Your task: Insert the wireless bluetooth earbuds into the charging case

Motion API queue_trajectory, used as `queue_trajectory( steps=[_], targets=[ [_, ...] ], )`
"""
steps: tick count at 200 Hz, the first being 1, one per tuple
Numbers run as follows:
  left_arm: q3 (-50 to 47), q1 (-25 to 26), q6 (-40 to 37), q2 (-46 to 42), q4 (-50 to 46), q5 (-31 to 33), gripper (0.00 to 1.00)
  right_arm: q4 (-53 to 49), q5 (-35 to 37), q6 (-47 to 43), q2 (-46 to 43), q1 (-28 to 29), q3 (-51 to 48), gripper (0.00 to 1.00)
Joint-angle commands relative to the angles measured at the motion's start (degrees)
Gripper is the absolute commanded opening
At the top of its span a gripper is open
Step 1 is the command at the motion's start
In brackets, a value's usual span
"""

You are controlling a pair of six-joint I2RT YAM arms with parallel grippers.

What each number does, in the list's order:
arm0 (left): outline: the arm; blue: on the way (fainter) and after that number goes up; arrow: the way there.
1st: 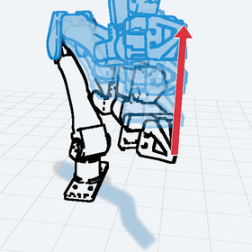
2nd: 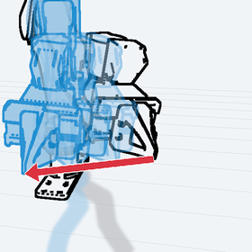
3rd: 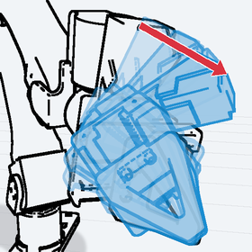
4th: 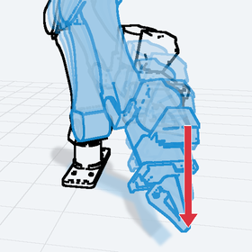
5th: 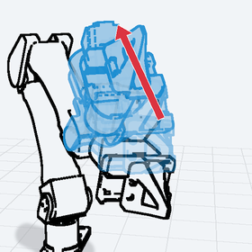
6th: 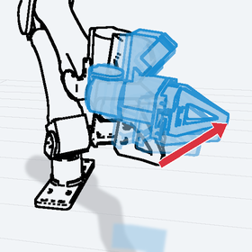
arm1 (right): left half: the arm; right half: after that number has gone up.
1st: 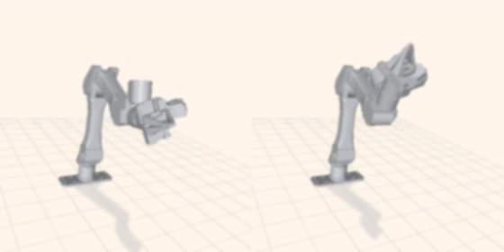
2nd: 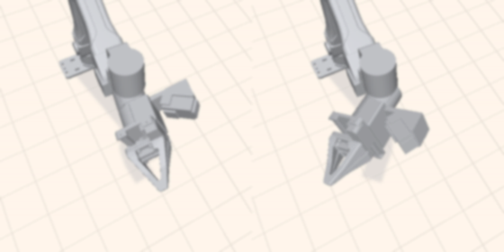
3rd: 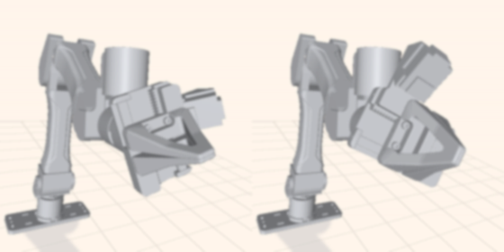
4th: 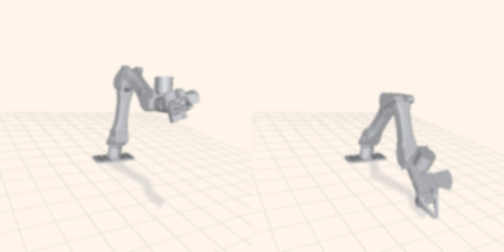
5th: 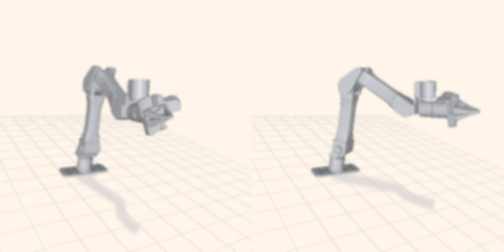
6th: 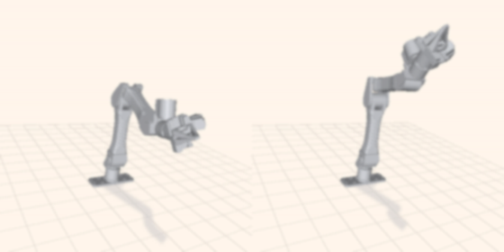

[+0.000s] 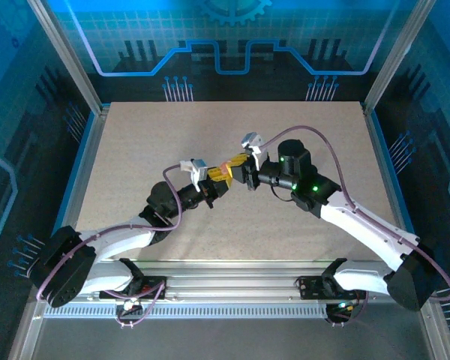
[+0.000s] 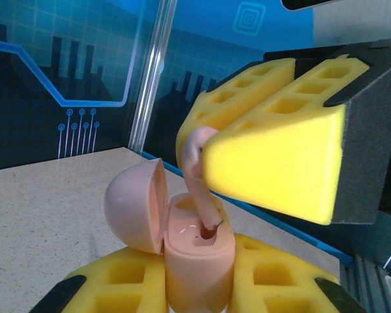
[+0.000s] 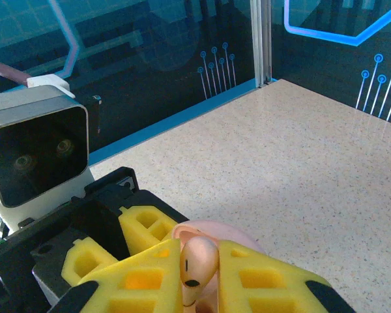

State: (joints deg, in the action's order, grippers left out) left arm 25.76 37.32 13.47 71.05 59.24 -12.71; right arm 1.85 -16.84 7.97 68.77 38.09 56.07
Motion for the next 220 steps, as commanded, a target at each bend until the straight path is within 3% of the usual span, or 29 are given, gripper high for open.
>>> queue_trajectory(
  steps=[1,114,220],
  targets=[
    [2.0,0.2,-1.3,-2.7,4.4,-1.9,0.15,-4.7,-0.6,-1.7,-0.3,-1.5,-0.8,0.18],
    [2.6,0.2,-8.8,-7.1,-3.5,-3.8,0.16,-9.9,-9.4,-6.2,1.0,-4.3,0.7,0.18],
    [2.7,0.2,-11.5,-7.4,-6.1,-3.2,0.16,-13.0,-9.0,-7.4,0.7,-4.3,3.9,0.18]
  ],
)
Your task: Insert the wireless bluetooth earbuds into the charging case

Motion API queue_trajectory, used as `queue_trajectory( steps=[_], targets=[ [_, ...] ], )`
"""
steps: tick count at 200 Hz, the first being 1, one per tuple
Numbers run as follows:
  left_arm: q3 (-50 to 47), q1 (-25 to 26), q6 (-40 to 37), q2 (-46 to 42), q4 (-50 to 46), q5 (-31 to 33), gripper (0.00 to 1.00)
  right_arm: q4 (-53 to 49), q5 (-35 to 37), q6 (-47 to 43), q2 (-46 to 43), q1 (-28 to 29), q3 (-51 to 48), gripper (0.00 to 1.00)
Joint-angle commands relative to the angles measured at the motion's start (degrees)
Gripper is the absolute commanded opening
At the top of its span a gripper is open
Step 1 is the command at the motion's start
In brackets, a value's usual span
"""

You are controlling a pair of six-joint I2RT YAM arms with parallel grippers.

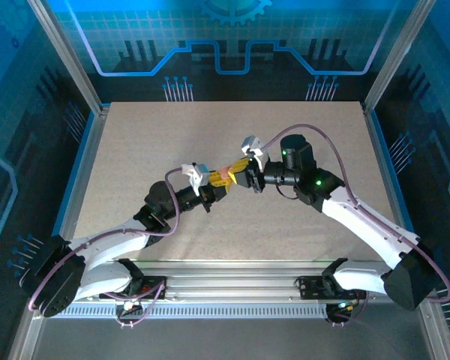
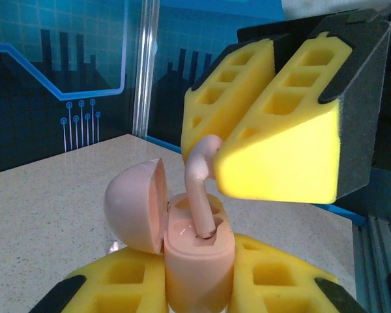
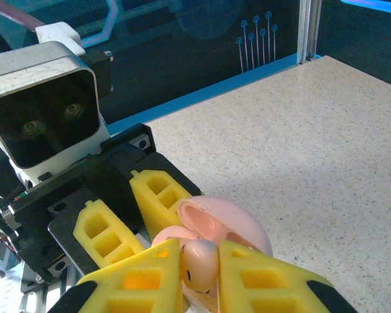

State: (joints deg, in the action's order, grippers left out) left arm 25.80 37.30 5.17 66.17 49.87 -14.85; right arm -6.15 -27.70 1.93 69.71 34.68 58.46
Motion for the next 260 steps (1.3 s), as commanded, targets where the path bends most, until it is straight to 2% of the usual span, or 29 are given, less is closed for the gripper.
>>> queue_trajectory(
  steps=[1,62,194,260],
  targets=[
    [2.6,0.2,-3.2,-2.6,3.3,-1.1,0.16,-5.0,1.8,-1.3,-0.3,-0.9,1.5,0.18],
    [3.2,0.2,-7.5,-3.7,-2.4,-0.3,0.15,-7.1,2.7,-2.1,-2.3,-0.8,3.6,0.19],
    [3.5,0.3,-10.1,-5.5,-5.7,0.0,0.15,-12.4,6.3,-6.1,-1.9,2.3,7.9,0.19],
    [2.5,0.7,-16.0,-5.8,-7.8,0.8,0.15,-12.9,5.8,-5.3,-3.5,3.5,8.5,0.19]
  ],
)
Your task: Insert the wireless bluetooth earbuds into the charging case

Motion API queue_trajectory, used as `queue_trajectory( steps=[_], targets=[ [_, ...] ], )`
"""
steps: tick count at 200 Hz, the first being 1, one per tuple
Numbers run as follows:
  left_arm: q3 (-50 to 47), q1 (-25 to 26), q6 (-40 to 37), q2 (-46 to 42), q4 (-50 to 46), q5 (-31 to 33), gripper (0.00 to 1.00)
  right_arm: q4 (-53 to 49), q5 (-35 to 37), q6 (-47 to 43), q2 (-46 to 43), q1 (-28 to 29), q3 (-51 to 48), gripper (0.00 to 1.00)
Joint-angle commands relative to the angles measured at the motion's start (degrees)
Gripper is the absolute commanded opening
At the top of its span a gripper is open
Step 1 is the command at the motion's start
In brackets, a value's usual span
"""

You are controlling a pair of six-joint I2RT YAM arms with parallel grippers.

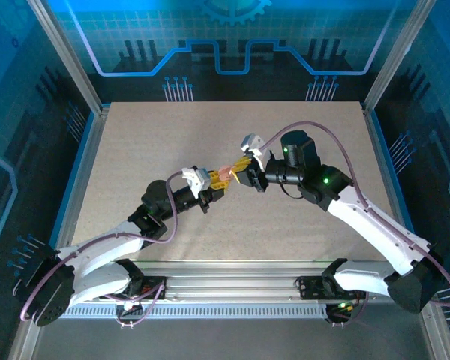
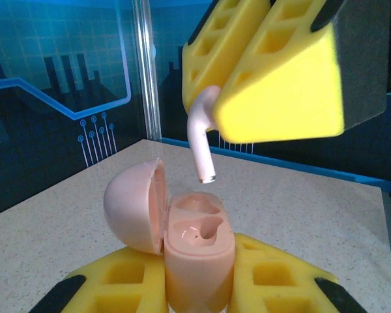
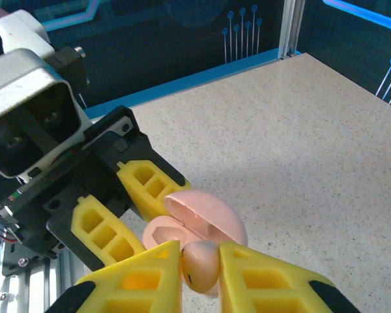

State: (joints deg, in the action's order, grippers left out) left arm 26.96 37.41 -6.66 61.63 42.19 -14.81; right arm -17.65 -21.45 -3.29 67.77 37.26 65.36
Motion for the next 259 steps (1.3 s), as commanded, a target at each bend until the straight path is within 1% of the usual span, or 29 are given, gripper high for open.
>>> queue_trajectory(
  steps=[1,56,131,259],
  targets=[
    [1.4,0.6,-4.2,-1.3,-0.1,0.8,0.15,-1.3,-0.4,-0.1,-1.6,1.0,1.6,0.19],
    [1.1,0.6,-4.6,-1.2,0.3,0.6,0.15,-0.9,-0.5,0.2,-0.9,1.1,1.3,0.20],
    [2.0,0.6,-3.9,1.2,2.2,0.5,0.15,-1.2,0.1,-0.4,0.3,1.2,0.8,0.19],
    [2.3,0.7,-3.4,0.3,2.2,1.0,0.15,-1.7,0.1,-1.0,1.3,1.5,0.4,0.19]
  ],
)
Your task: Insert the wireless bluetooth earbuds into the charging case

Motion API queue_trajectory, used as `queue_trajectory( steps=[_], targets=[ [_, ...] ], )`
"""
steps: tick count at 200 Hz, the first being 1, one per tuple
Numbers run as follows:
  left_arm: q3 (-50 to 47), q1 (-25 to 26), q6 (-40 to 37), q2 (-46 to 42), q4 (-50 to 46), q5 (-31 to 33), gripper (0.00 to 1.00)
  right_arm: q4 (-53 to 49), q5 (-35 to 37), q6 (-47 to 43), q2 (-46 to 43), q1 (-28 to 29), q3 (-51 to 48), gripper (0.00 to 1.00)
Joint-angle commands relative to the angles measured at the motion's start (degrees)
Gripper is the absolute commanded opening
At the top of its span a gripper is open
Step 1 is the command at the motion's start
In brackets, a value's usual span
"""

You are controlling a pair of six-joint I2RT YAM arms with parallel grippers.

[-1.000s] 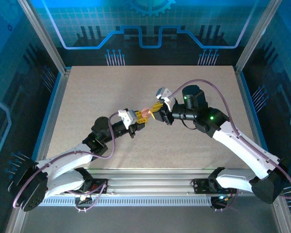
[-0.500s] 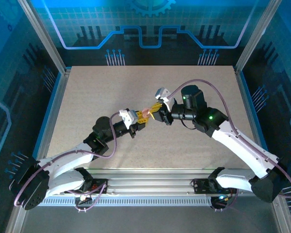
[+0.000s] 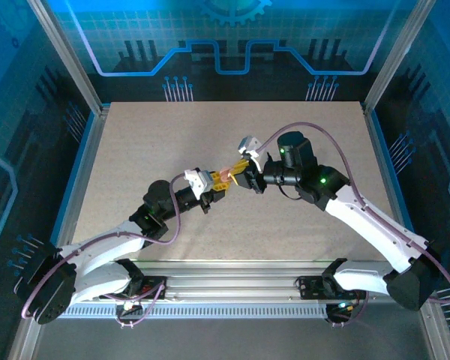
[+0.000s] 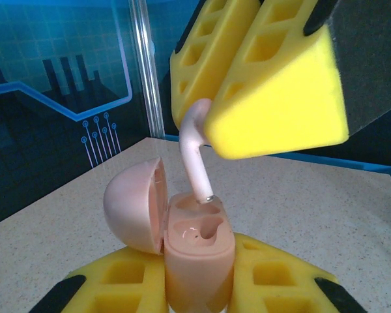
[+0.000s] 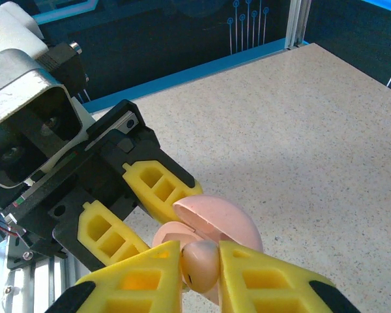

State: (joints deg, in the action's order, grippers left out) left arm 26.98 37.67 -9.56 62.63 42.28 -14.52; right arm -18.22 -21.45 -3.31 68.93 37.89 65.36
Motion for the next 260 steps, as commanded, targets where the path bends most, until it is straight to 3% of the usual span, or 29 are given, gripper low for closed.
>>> queue_trajectory(
  steps=[1,159,260],
  targets=[
    [2.3,0.5,-0.5,-0.7,2.1,0.8,0.15,-1.2,0.2,-1.0,0.1,0.9,0.4,0.19],
    [2.7,0.6,-0.8,-2.1,1.2,1.1,0.15,-5.8,4.1,-4.2,2.0,2.7,2.3,0.19],
    [3.0,1.1,-7.3,-2.6,-3.6,2.3,0.15,-7.5,5.0,-4.6,-0.2,2.9,3.3,0.20]
  ],
)
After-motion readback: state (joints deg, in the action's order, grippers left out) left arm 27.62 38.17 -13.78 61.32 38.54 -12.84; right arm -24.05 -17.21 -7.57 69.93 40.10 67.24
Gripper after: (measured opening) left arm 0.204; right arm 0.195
